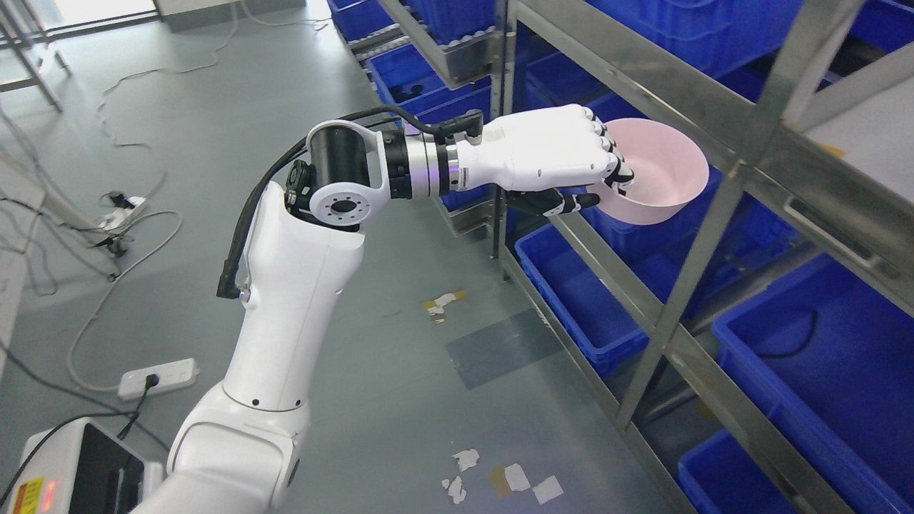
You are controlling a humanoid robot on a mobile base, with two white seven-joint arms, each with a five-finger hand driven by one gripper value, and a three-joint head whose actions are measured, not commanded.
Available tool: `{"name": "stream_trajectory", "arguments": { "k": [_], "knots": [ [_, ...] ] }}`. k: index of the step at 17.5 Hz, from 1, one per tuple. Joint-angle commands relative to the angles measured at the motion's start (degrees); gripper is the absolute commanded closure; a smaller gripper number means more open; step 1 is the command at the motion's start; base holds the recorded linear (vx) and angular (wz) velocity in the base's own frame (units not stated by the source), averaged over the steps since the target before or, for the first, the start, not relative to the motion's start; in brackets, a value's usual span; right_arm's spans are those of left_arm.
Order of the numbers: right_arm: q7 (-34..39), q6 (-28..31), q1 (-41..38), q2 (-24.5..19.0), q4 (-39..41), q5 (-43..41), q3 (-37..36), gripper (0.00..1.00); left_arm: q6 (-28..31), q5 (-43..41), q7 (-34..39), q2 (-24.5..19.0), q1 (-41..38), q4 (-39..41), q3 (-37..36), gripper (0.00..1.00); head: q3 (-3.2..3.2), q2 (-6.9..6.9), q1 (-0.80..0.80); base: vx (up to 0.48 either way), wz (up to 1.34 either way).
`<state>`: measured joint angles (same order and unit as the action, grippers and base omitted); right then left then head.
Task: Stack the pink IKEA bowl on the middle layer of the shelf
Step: 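Carry the held pink bowl while driving to the shelf rack, then move the held bowl over the pink bowl on the middle-layer tray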
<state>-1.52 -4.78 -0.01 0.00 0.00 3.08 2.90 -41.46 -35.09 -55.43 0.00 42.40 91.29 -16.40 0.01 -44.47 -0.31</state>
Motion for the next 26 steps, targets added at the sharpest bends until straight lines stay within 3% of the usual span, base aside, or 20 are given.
{"name": "stream_trajectory", "arguments": {
  "k": [1, 13, 17, 22, 26],
  "knots": [
    [0.0, 0.0, -1.3, 1.0, 1.0, 0.0, 0.0, 0.0, 0.5, 0.8, 0.6, -1.0, 4.5, -0.1, -0.4, 0.97, 0.0, 0.0, 0.0, 0.013, -0.76],
    [0.0, 0.0, -1.3, 1.0, 1.0, 0.0, 0.0, 0.0, 1.6, -6.3, 0.5, -1.0, 9.4, -4.4, 4.8, 0.97, 0.0, 0.0, 0.0, 0.032, -0.66],
    [0.0, 0.0, -1.3, 1.0, 1.0, 0.0, 0.0, 0.0, 1.6, -9.9, 0.5, -1.0, 13.1, -9.3, 5.4, 0.97, 0.0, 0.0, 0.0, 0.044, -0.59],
    [0.0, 0.0, -1.3, 1.0, 1.0, 0.0, 0.0, 0.0, 1.6, -16.7, -2.2, -1.0, 11.3, -9.0, 6.8, 0.97, 0.0, 0.0, 0.0, 0.034, -0.55],
    [0.0, 0.0, -1.3, 1.0, 1.0, 0.0, 0.0, 0.0, 1.6, -17.1, -1.8, -2.6, 9.0, -9.1, 8.1, 0.97, 0.0, 0.0, 0.0, 0.023, -0.35]
  ]
}}
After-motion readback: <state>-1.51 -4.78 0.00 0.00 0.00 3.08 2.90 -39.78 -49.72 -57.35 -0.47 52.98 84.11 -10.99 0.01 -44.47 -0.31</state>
